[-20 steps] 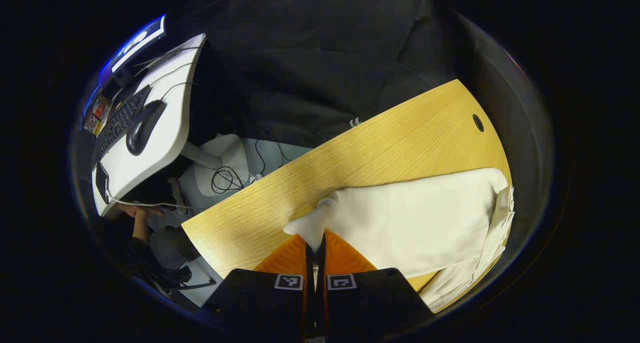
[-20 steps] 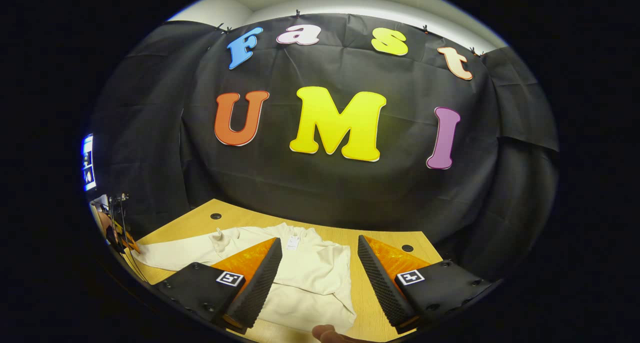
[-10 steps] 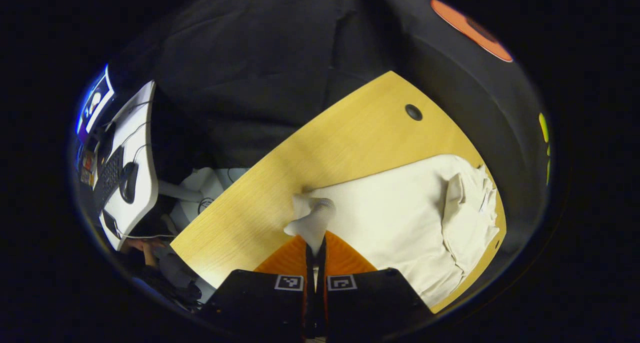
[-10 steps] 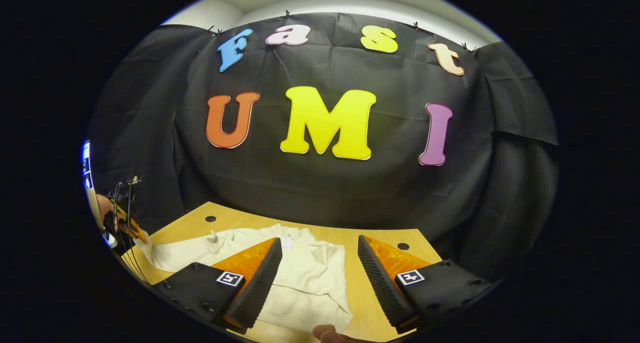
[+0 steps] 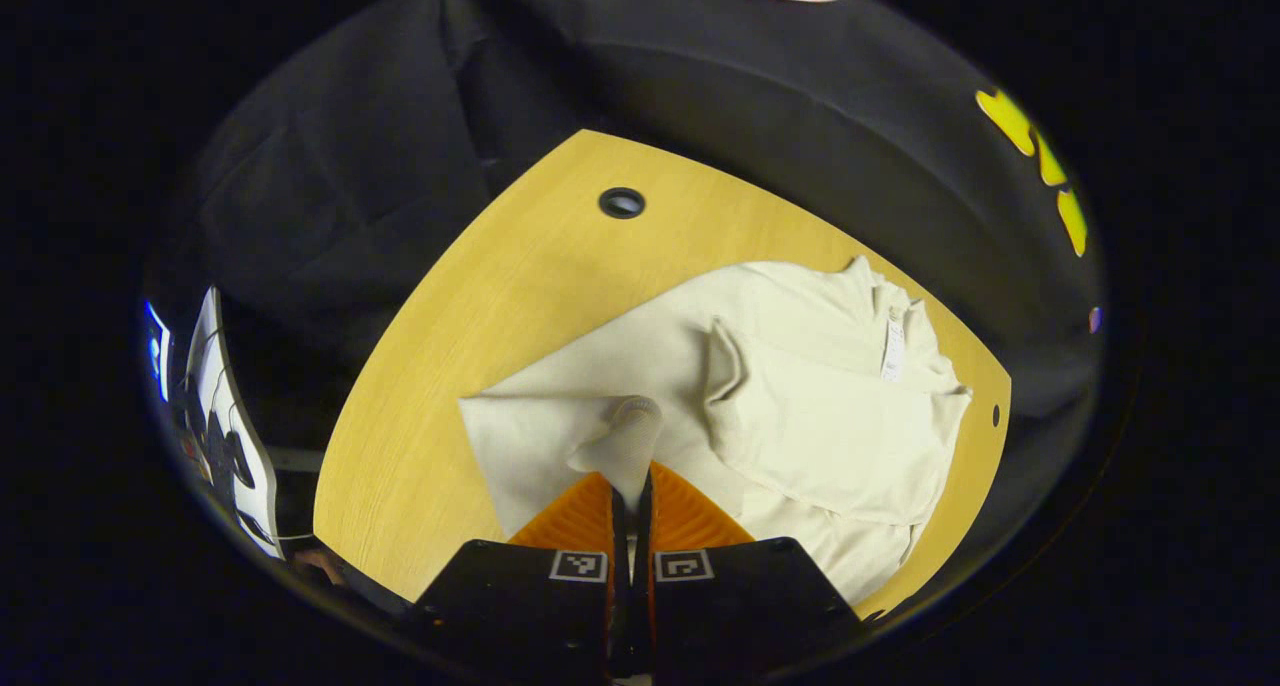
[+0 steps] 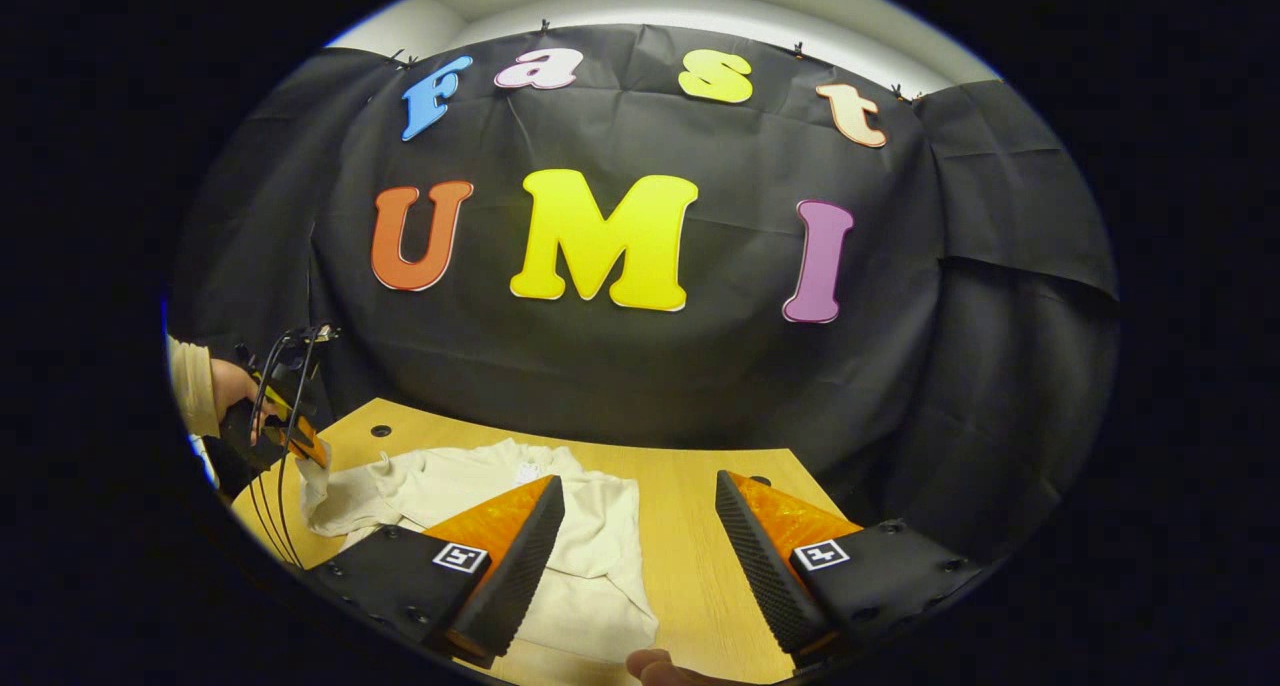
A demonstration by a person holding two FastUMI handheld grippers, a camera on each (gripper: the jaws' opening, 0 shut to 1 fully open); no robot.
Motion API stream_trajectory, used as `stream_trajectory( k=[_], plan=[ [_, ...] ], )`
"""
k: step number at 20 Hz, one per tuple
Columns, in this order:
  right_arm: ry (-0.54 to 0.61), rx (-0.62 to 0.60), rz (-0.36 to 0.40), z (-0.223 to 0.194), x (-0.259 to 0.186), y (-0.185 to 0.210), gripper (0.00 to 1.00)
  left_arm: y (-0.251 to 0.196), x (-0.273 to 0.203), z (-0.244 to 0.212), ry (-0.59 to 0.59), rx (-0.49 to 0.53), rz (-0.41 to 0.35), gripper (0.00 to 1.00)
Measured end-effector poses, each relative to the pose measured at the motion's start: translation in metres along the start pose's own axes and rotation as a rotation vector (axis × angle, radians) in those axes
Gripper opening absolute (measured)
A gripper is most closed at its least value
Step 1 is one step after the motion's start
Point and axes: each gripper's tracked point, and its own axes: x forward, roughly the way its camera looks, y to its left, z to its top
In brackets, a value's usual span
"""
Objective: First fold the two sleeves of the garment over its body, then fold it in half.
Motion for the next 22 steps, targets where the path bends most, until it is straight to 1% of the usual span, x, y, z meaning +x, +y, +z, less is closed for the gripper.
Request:
stream_trajectory(
  k=[3, 6, 11, 13, 15, 17, 20, 22],
  plan=[
    [0.007, 0.004, -0.035, -0.003, -0.003, -0.016, 0.95, -0.044, 0.0, 0.005, -0.001, 0.076, -0.039, 0.04],
    [0.02, 0.003, -0.066, -0.007, -0.006, -0.029, 0.95, -0.082, 0.006, 0.011, -0.018, 0.142, -0.052, 0.04],
    [0.021, -0.001, -0.095, -0.007, -0.007, -0.041, 0.95, -0.14, 0.004, 0.006, -0.013, 0.212, -0.098, 0.04],
    [0.025, 0.0, -0.107, -0.01, -0.01, -0.052, 0.95, -0.165, 0.005, 0.002, -0.01, 0.238, -0.118, 0.03],
    [0.029, 0.006, -0.122, -0.012, -0.013, -0.063, 0.95, -0.187, 0.006, -0.001, -0.02, 0.264, -0.128, 0.04],
    [0.04, 0.01, -0.139, -0.015, -0.013, -0.074, 0.95, -0.21, 0.009, -0.004, -0.039, 0.314, -0.131, 0.03],
    [0.035, 0.011, -0.169, -0.014, -0.016, -0.091, 0.95, -0.253, 0.014, -0.015, -0.026, 0.339, -0.175, 0.03],
    [0.04, 0.011, -0.181, -0.017, -0.017, -0.1, 0.95, -0.28, 0.011, -0.022, -0.033, 0.375, -0.194, 0.04]
  ],
)
